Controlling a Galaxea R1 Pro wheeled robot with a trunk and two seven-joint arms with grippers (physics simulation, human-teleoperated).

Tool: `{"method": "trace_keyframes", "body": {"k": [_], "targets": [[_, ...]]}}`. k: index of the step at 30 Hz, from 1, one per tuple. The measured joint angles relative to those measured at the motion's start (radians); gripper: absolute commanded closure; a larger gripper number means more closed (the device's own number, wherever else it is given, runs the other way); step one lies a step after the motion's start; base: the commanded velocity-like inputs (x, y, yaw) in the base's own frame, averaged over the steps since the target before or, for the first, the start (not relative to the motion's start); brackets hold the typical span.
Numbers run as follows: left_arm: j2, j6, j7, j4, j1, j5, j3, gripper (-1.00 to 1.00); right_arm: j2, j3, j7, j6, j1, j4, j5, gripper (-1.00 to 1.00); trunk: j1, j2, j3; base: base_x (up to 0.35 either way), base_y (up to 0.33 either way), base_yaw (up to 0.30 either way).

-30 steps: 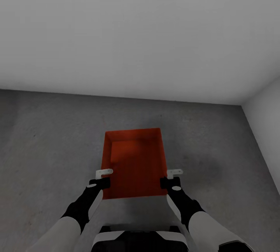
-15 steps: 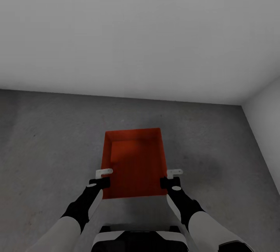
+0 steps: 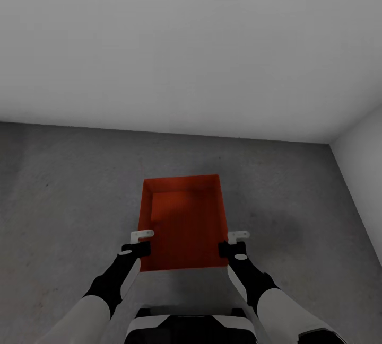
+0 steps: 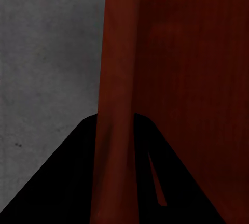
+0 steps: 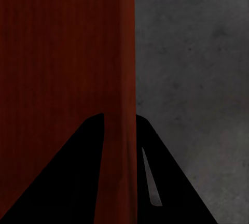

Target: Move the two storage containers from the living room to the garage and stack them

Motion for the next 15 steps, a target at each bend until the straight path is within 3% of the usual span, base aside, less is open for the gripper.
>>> {"method": "trace_keyframes", "body": {"k": [15], "targets": [[-0.001, 0.000, 0.001, 0.000, 0.000, 0.000, 0.000, 1.00, -0.001, 0.000, 0.000, 0.000, 0.000, 0.000, 0.000, 1.00, 0.000, 0.000, 0.000, 0.000, 0.000, 0.000]]}}
